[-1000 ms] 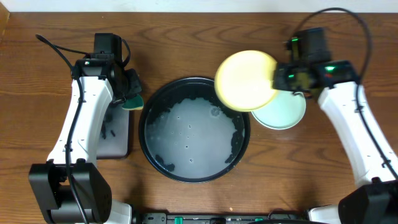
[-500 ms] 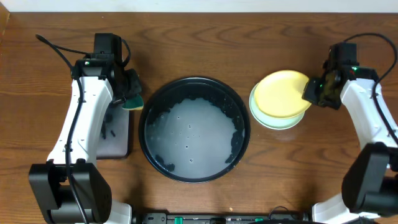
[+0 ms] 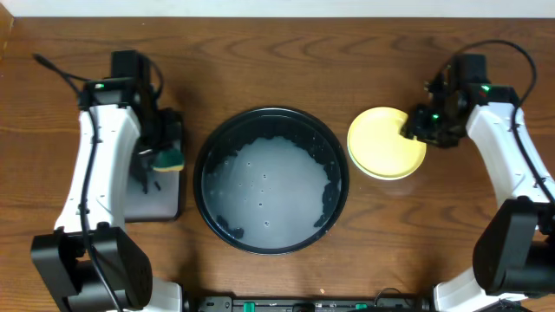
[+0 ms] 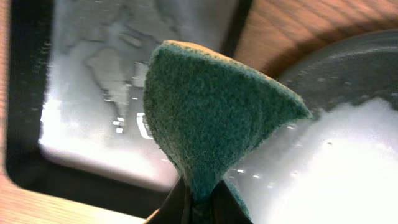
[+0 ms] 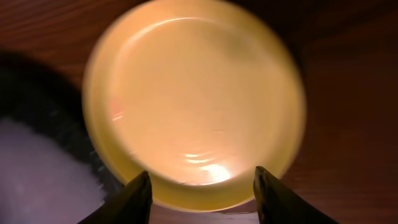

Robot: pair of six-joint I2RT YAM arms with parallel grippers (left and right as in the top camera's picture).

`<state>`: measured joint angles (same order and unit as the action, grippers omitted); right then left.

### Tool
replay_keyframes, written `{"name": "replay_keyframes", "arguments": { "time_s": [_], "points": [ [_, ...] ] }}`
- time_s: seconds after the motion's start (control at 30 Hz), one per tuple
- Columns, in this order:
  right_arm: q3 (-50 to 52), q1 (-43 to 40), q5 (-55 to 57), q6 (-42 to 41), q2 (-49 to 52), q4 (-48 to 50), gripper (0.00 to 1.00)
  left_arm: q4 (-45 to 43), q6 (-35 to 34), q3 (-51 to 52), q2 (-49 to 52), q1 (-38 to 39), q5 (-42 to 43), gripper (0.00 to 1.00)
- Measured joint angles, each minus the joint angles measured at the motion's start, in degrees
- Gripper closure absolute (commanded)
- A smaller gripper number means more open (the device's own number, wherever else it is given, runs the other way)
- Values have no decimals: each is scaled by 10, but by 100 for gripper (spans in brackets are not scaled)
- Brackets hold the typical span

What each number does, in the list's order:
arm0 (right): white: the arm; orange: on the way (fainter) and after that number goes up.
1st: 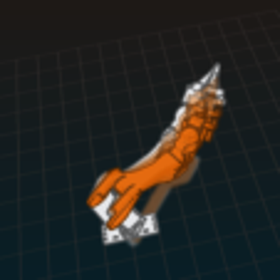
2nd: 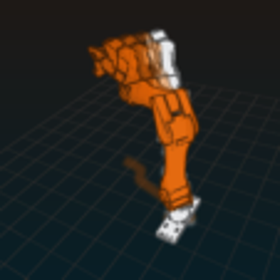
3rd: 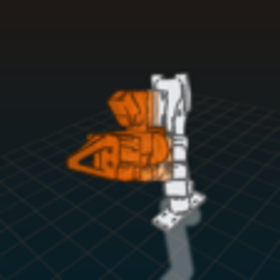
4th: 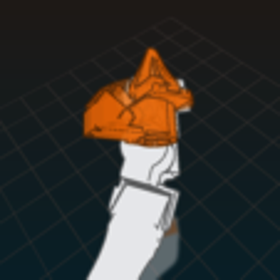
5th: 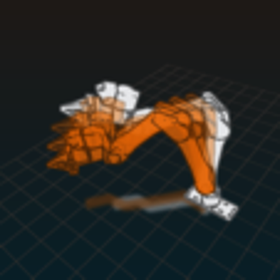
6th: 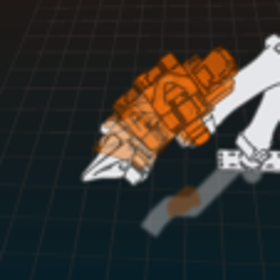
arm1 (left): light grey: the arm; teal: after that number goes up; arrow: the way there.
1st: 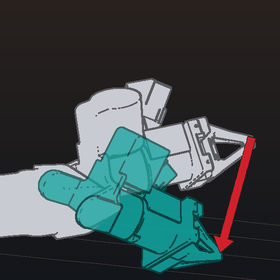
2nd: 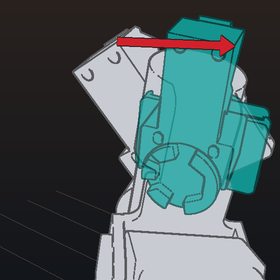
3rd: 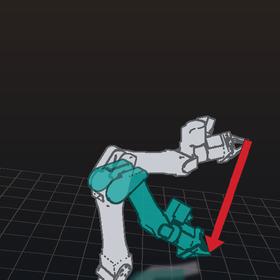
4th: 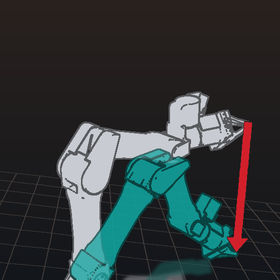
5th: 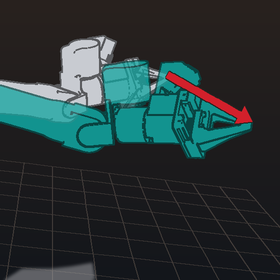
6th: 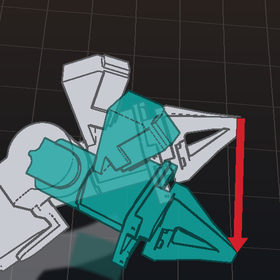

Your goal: Clean dirty plates on tray and stack at the side

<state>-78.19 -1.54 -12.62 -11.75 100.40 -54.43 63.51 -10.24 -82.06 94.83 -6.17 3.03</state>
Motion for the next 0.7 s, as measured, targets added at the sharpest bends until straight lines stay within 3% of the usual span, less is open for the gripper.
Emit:
{"name": "replay_keyframes", "arguments": {
  "time_s": [0.27, 0.4, 0.47, 0.57, 0.7],
  "points": [
    [-23, 101, -16, 20, 0, 22, 37, -71, 78, 33, 0, -79, -4, 92],
    [-23, 137, -11, 20, 0, 29, 35, -112, 91, 78, 6, -90, -4, 83],
    [-23, 149, -6, 20, 0, 28, 35, -125, 96, 99, 16, -90, -4, 69],
    [-23, 154, -4, 20, 0, 24, 35, -128, 99, 112, 28, -90, -4, 40],
    [-23, 154, 1, 20, 0, 19, 35, -129, 101, 114, 36, -90, -4, 38]
  ]
}}
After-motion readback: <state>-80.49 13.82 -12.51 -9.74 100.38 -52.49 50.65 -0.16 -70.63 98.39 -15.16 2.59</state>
